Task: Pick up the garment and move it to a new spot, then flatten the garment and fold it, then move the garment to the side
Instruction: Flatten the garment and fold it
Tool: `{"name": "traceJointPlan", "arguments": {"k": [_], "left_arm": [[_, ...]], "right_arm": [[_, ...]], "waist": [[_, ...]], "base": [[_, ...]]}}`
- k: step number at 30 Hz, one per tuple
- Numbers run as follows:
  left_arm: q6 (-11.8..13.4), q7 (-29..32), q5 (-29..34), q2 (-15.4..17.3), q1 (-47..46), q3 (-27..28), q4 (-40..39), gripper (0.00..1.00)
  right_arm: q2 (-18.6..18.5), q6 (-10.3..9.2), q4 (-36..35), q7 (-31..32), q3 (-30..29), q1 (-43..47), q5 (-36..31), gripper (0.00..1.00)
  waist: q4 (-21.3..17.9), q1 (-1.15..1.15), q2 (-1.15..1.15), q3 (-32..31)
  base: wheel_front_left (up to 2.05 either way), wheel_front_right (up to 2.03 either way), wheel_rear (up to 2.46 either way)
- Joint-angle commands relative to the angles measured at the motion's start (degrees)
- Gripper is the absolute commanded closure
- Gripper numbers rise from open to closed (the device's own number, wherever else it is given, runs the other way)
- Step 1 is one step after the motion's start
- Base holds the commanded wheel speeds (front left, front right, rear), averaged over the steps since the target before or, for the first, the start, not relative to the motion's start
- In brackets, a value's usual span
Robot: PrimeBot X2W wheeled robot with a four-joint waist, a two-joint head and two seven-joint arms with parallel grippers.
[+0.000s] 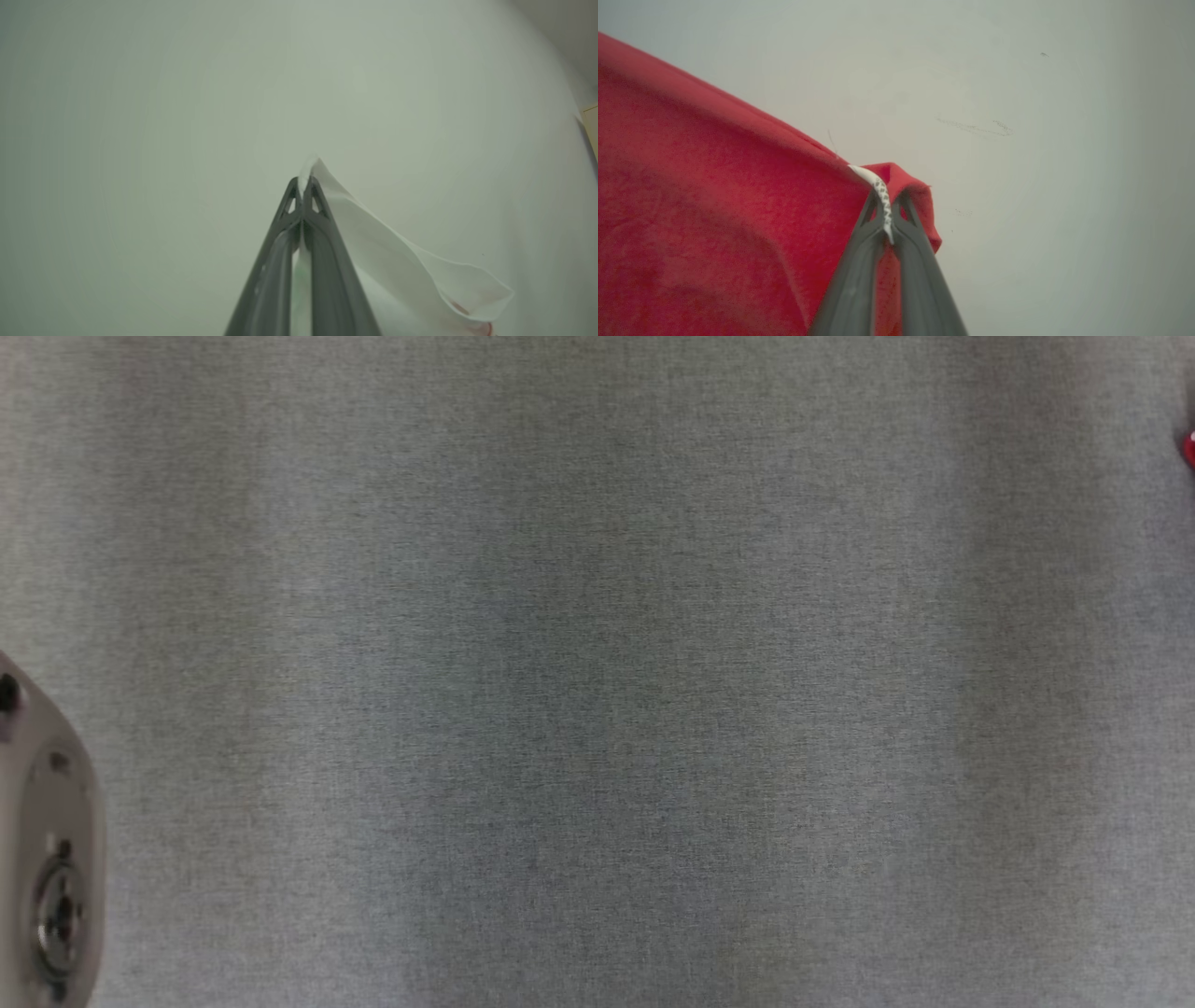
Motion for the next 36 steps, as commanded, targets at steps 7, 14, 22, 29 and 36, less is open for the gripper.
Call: {"name": "traceJointPlan", "arguments": {"k": [7,14,22,29,36], "left_arm": [[-0.32,-0.3,-3.06,-0.67,16.7,-4.65,-5.16,1.0],[-0.34,-0.31,-5.73,0.53,40.07,-7.38,-7.29,1.0],[-0.35,-0.31,-5.0,-2.12,63.3,-6.8,-10.5,1.0],[-0.3,-0.32,-2.77,-5.44,77.71,-5.7,-13.3,1.0],[-0.3,-0.33,0.13,-6.4,88.43,-7.71,-15.54,1.0]], "right_arm": [[-0.17,-0.14,4.66,1.99,9.51,10.22,1.2,1.0],[-2.66,-0.14,5.8,4.27,19.46,22.79,7.29,1.0],[-8.69,-0.14,0.41,10.1,24.54,39.62,12.34,1.0],[-10.85,-0.14,-6.74,18.39,22.41,57.22,12.29,1.0],[-9.4,-0.14,-14.78,28.3,15.24,71.62,11.57,1.0]], "waist": [[1.42,0.01,-0.01,-0.86],[1.82,0.01,-0.01,-5.81],[3.52,0.01,-0.01,-18.45],[4.6,0.01,-0.01,-28.42],[4.53,0.01,-0.01,-33.08]], "base": [[0.0,0.0,0.0],[0.0,0.0,0.0],[0.0,0.0,0.0],[0.0,0.0,0.0],[0.0,0.0,0.0]]}}
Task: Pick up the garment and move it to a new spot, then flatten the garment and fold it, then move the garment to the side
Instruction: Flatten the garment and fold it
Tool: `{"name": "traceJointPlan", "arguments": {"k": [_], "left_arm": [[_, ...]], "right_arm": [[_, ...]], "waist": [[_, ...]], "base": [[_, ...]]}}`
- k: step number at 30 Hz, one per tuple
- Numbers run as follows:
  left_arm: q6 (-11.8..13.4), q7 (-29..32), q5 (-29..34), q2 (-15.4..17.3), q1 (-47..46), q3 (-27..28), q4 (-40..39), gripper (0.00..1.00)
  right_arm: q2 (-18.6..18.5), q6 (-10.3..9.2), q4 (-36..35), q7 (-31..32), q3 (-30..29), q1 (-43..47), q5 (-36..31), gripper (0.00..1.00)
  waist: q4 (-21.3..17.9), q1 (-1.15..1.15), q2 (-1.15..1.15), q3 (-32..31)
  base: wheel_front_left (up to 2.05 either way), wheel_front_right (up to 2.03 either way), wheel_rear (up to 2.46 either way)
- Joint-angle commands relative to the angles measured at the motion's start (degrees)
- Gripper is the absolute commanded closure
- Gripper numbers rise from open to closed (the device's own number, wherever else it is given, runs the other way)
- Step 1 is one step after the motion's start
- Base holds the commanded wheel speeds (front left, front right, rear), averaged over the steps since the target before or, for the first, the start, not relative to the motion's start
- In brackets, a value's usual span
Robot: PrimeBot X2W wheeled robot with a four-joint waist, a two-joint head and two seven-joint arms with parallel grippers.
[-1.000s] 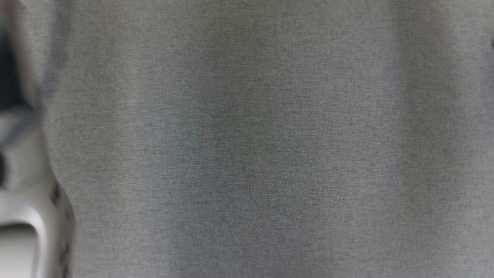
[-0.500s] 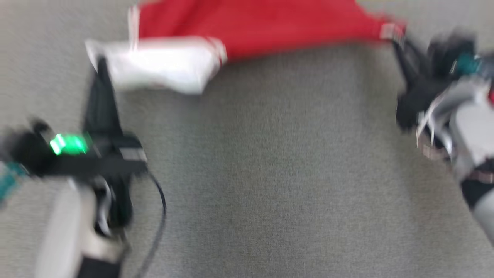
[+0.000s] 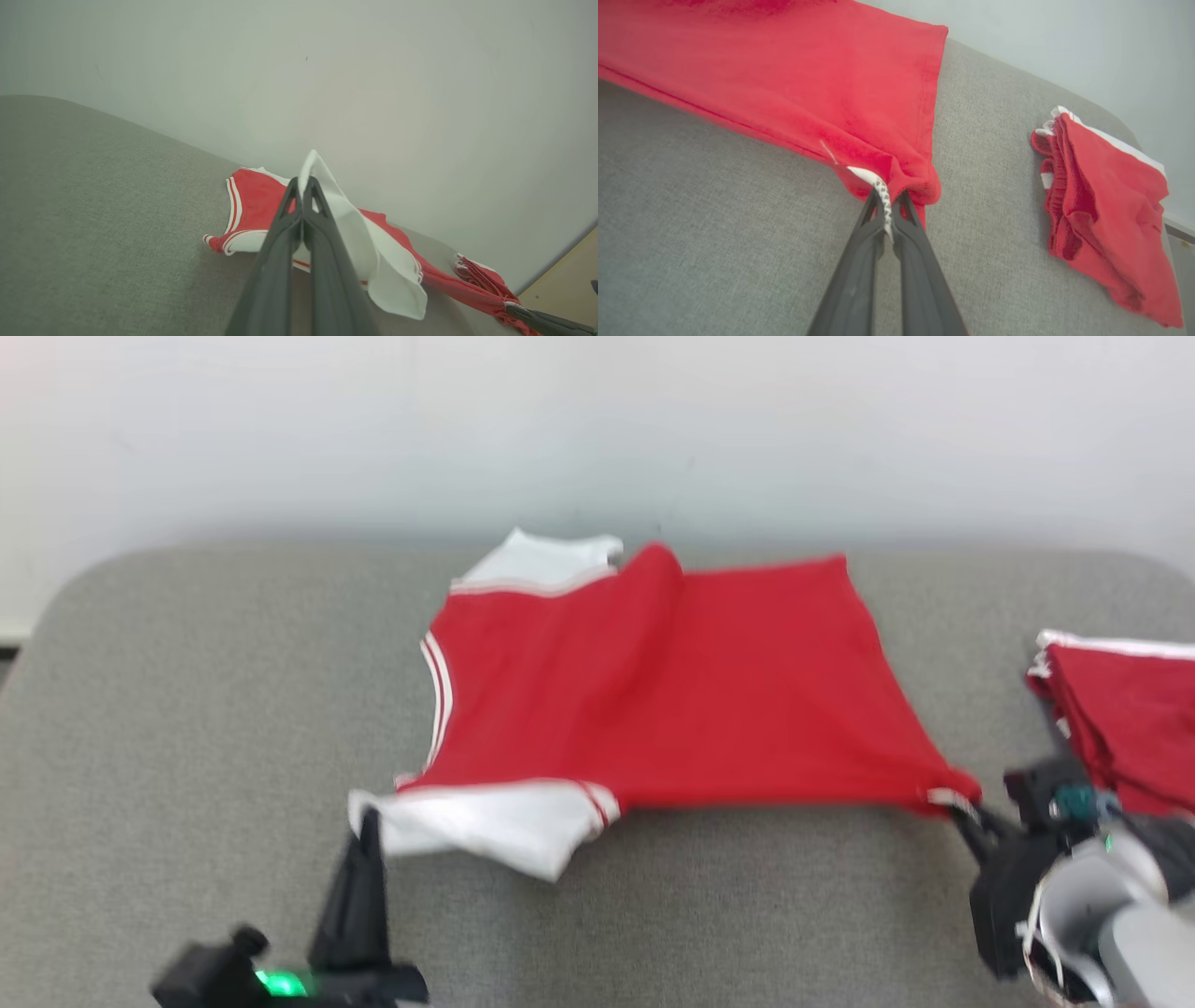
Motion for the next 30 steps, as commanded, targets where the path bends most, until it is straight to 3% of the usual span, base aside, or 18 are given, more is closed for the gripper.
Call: {"name": "traceJointPlan", "arguments": {"k": [1,8,16,23,30], "left_arm": [[0.05,-0.15,1.62,-0.09,1.64,-0.5,-0.34,1.0],[0.05,-0.15,7.07,-0.32,11.05,-1.37,-1.69,1.0],[0.05,-0.16,8.74,-0.46,13.56,-2.27,-1.79,1.0],[0.05,-0.16,9.86,0.42,4.84,-2.97,3.29,1.0],[0.05,-0.16,10.69,0.86,-5.24,-3.92,11.75,1.0]], "right_arm": [[0.51,-0.14,-0.94,1.06,-1.06,2.13,-0.34,1.0],[6.98,-0.14,-15.37,14.42,-11.93,19.61,-3.22,1.0],[11.52,-0.14,-24.98,20.28,-15.76,27.23,-5.67,1.0],[11.24,-0.14,-24.68,19.81,-15.26,23.53,-6.48,1.0],[10.75,-0.14,-18.97,19.15,-13.17,15.33,-4.88,1.0]], "waist": [[0.79,0.03,0.01,-5.62],[0.32,0.03,0.01,-6.64],[-0.45,0.03,0.01,-6.2],[-1.32,0.03,0.01,-5.03],[-2.04,0.03,0.01,-3.0]], "base": [[0.0,0.0,0.0],[0.0,0.0,0.0],[0.0,0.0,0.0],[0.0,0.0,0.0],[0.0,0.0,0.0]]}}
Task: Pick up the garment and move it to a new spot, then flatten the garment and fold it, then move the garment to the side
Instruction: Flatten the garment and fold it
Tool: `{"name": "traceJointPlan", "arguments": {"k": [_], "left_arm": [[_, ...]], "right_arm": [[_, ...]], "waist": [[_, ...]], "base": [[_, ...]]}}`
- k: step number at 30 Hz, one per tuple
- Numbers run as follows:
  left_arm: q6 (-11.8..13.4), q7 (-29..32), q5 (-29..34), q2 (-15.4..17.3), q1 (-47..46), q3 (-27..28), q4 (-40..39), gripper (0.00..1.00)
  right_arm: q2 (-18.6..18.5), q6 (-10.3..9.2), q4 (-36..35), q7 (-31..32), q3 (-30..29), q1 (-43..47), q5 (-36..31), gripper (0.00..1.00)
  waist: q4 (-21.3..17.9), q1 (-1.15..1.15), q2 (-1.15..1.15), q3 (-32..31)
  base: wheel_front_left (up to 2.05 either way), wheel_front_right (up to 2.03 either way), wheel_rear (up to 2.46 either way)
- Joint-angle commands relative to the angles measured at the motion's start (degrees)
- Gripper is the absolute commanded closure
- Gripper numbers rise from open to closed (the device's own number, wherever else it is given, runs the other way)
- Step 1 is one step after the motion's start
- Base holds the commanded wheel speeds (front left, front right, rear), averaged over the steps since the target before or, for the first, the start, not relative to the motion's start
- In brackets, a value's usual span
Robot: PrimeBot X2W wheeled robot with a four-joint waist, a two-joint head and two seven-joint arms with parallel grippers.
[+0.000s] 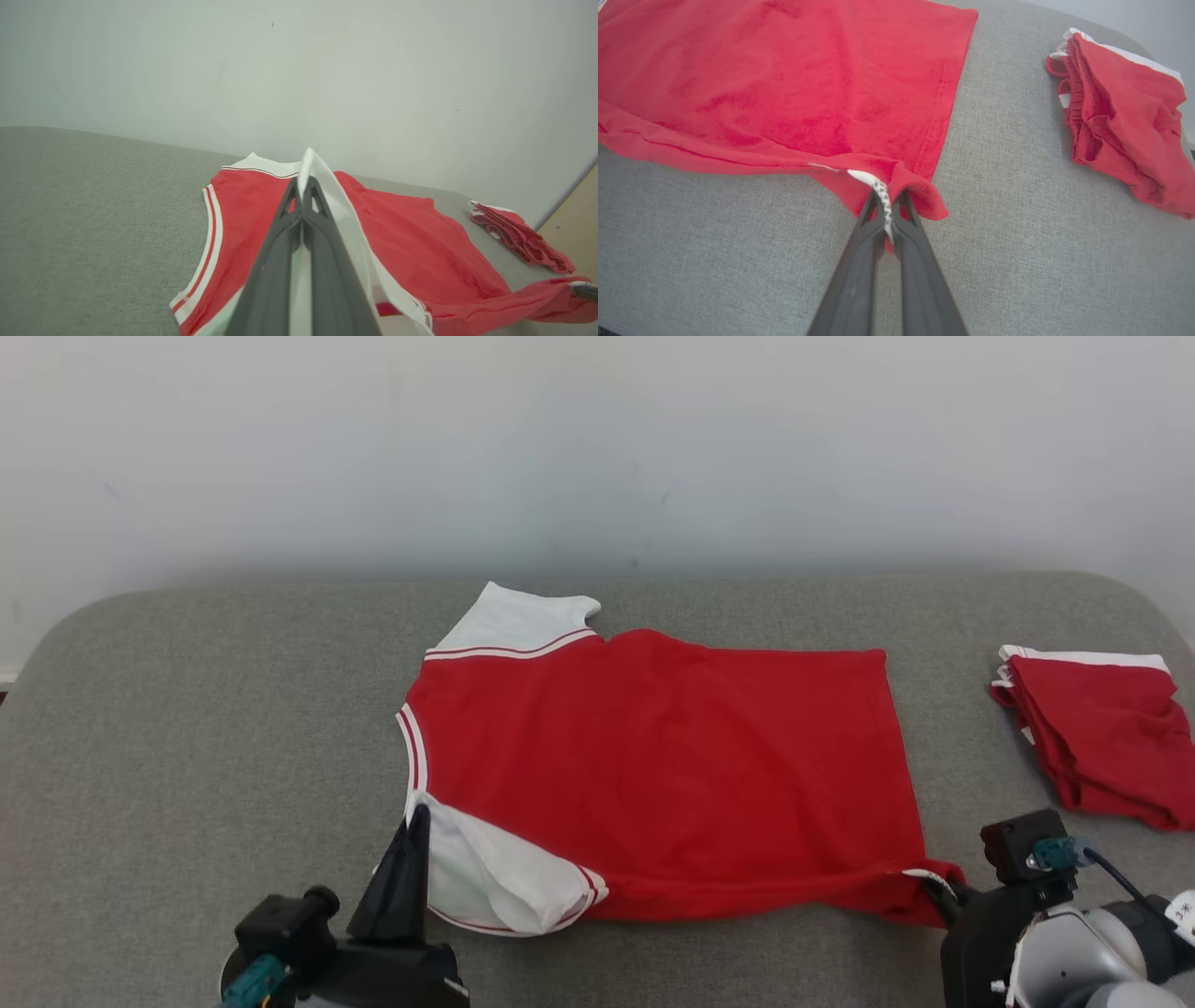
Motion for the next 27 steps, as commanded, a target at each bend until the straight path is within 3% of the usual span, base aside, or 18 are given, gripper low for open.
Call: {"name": "traceJointPlan", "arguments": {"k": [1,9,27], "left_arm": [[0.05,-0.16,0.37,0.23,-2.03,0.03,0.79,1.0],[0.05,-0.16,1.57,-0.46,-11.85,0.47,8.06,1.0],[0.05,-0.16,2.97,0.16,-19.46,-2.13,15.01,1.0]], "right_arm": [[-0.61,-0.14,0.88,-0.56,0.46,-1.6,0.29,1.0],[-0.05,-0.14,10.36,-4.77,4.38,-10.93,2.08,1.0],[-0.81,-0.14,24.08,-12.51,8.26,-18.7,1.03,1.0]], "waist": [[-0.36,0.0,0.0,1.03],[-1.01,0.0,0.0,4.36],[-0.48,0.0,0.0,5.97]], "base": [[0.0,0.0,0.0],[0.0,0.0,0.0],[0.0,0.0,0.0]]}}
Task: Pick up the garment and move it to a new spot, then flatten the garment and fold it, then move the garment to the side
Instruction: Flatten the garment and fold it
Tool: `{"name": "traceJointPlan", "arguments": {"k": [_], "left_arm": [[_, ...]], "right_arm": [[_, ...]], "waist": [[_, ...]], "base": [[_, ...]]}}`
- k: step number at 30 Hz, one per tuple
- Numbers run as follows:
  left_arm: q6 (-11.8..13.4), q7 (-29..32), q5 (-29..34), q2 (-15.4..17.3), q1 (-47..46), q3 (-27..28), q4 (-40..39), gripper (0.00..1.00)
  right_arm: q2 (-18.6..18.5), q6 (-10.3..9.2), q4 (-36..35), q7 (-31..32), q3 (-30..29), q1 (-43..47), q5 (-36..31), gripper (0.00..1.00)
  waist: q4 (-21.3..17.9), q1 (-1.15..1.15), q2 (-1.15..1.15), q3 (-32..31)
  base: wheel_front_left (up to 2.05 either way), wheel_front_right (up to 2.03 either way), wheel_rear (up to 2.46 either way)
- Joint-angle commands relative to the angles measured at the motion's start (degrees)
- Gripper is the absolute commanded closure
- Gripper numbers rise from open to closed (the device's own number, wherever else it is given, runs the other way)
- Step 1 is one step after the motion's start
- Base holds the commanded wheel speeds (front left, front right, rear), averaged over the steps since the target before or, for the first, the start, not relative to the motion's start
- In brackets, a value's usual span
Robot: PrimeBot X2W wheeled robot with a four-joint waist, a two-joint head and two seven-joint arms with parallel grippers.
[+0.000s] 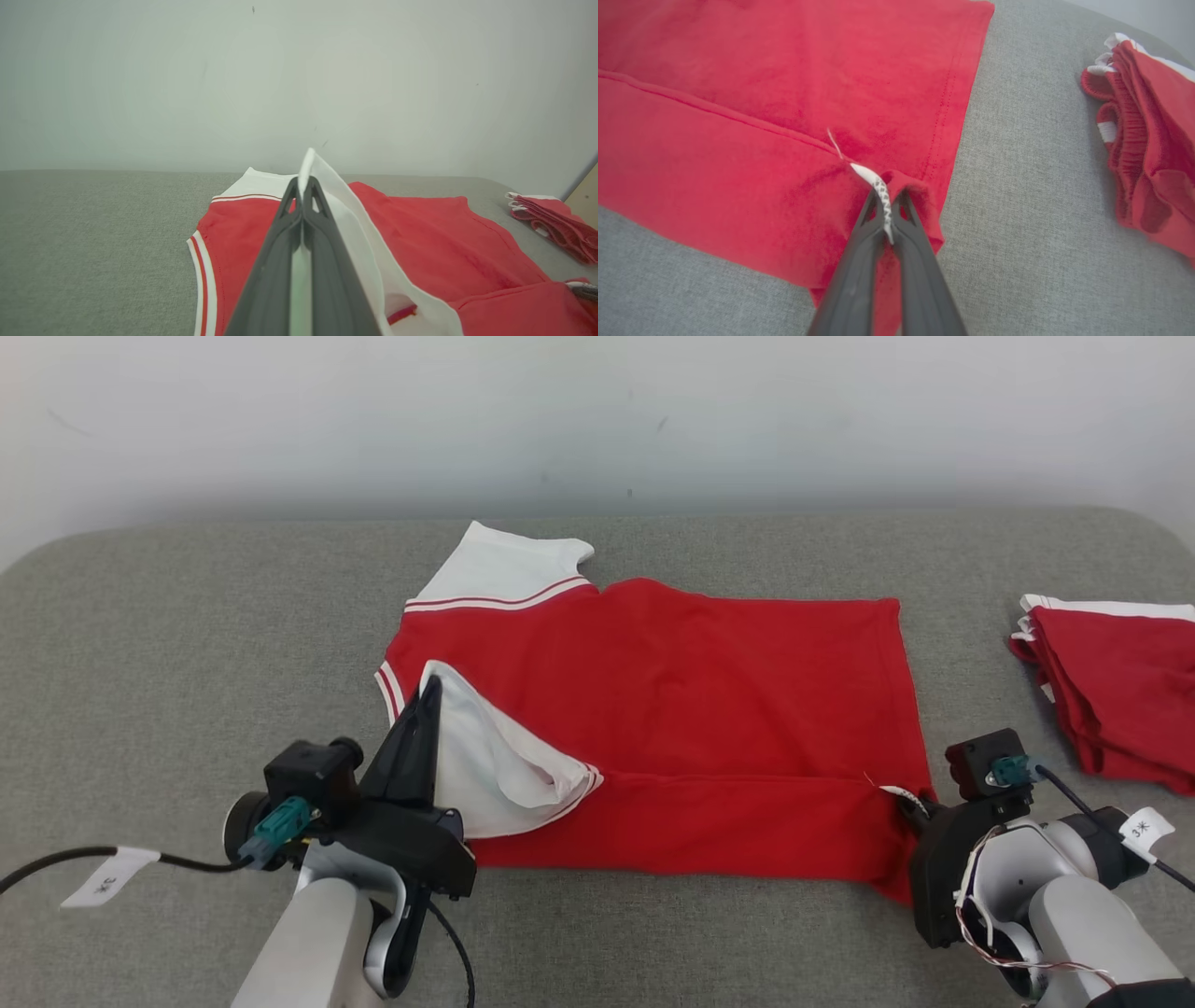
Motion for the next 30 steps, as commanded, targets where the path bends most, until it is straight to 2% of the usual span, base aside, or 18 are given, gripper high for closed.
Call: {"name": "traceJointPlan", "arguments": {"k": [1,8,9,10,11,12,13,22,27,30], "left_arm": [[0.05,-0.16,0.3,-0.16,-0.94,-0.34,0.4,1.0],[0.05,-0.16,0.71,-0.17,-3.06,-1.95,2.81,1.0],[0.05,-0.16,0.94,-0.12,-3.43,-2.02,3.09,1.0],[0.05,-0.16,1.25,-0.01,-3.83,-1.89,3.23,1.0],[0.05,-0.16,1.47,-0.01,-4.06,-1.94,3.48,0.76],[0.05,-0.16,1.81,-0.01,-4.25,-2.05,3.82,0.13],[0.05,-0.16,2.13,-0.01,-4.39,-2.04,4.28,0.0],[1.73,-0.16,5.53,0.05,-3.77,2.01,3.58,0.0],[1.85,-0.16,6.89,0.93,-0.42,3.47,2.84,0.0],[1.96,-0.16,8.92,2.15,3.54,2.94,3.83,0.0]], "right_arm": [[0.38,-0.14,0.73,-0.39,-0.14,-0.56,-0.3,1.0],[1.61,-0.15,3.56,-1.37,0.39,-2.02,-0.71,1.0],[1.8,-0.15,3.92,-1.54,0.43,-2.33,-0.94,0.8],[2.06,-0.15,4.21,-2.02,0.31,-2.63,-1.0,0.42],[2.36,-0.15,4.57,-2.59,-0.16,-2.79,-1.18,0.0],[2.63,-0.15,4.96,-2.92,-0.18,-2.85,-1.4,0.0],[2.95,-0.15,5.36,-3.12,-0.15,-2.89,-1.58,0.0],[3.96,-0.15,4.51,-5.52,-1.9,-2.48,-0.62,0.0],[4.01,-0.15,2.75,-4.62,-3.63,-0.17,-0.13,0.0],[4.58,-0.15,0.02,-2.59,-6.68,3.65,-0.26,0.0]], "waist": [[-0.06,-0.01,-0.01,-0.06],[-1.56,-0.01,-0.01,0.14],[-1.74,-0.01,-0.01,0.21],[-1.95,-0.01,-0.01,0.31],[-2.09,-0.01,-0.01,0.37],[-2.2,-0.01,-0.01,0.41],[-2.31,-0.01,-0.01,0.4],[-2.26,-0.01,-0.01,-0.54],[-1.66,-0.01,-0.01,-1.64],[-0.75,-0.01,-0.01,-2.49]], "base": [[0.0,0.0,0.0],[0.0,0.0,0.0],[0.0,0.0,0.0],[0.0,0.0,0.0],[0.0,0.0,0.0],[0.0,0.0,0.0],[0.0,0.0,0.0],[0.0,0.0,0.0],[0.0,0.0,0.0],[0.0,0.0,0.0]]}}
